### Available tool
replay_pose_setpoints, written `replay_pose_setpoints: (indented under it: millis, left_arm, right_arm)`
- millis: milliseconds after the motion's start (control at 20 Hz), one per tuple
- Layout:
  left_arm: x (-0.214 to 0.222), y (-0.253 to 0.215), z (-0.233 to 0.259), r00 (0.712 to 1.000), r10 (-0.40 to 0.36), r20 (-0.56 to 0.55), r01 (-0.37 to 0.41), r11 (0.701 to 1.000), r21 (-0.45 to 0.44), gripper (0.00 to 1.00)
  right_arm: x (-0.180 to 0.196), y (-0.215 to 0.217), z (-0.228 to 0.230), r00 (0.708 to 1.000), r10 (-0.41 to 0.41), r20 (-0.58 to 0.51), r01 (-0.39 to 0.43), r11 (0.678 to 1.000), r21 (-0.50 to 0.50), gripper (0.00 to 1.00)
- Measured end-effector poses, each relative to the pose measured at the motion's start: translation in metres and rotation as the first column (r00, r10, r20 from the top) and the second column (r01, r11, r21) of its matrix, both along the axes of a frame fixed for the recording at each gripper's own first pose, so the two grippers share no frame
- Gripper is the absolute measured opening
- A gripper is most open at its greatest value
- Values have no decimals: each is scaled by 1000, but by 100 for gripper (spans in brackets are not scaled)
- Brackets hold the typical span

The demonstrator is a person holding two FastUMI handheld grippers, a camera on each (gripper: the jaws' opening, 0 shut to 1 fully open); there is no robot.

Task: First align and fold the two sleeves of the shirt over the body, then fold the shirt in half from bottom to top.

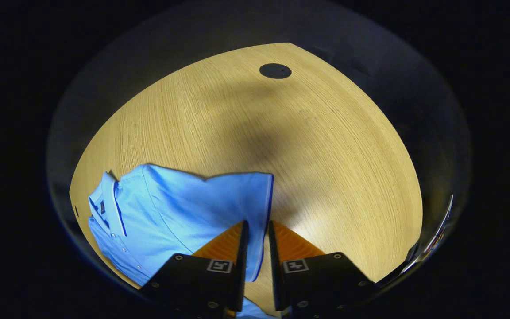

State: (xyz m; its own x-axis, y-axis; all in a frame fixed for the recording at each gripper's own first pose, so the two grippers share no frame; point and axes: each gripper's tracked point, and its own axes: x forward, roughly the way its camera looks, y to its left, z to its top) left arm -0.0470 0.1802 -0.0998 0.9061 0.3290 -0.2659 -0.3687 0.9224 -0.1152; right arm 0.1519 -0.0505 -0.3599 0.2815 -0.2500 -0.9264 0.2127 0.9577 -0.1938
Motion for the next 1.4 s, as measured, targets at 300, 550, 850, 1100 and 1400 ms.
replay_pose_setpoints:
  millis: [300, 550, 850, 1100, 1400]
  left_arm:
    - [-7, 5, 3, 1000, 1, -3, -1, 1000, 18, 95]
    - [-12, 13, 3, 1000, 6, -1, -6, 1000, 14, 98]
    - [-15, 19, 0, 1000, -6, 5, 6, 1000, -5, 98]
    - [-22, 32, -4, 1000, -4, 3, 4, 1000, -9, 98]
    - [-35, 55, -12, 1000, 20, -12, -20, 1000, -18, 98]
  right_arm:
    - [-2, 20, 1, 1000, 10, 7, -10, 999, 50, 1]
    - [-3, 58, 23, 995, 88, 44, -92, 990, 106, 1]
    - [-5, 107, 51, 974, 200, 102, -211, 971, 111, 0]
    - [-19, 160, 55, 947, 302, 107, -315, 941, 128, 0]
    - [-40, 214, 37, 917, 391, 81, -399, 905, 145, 1]
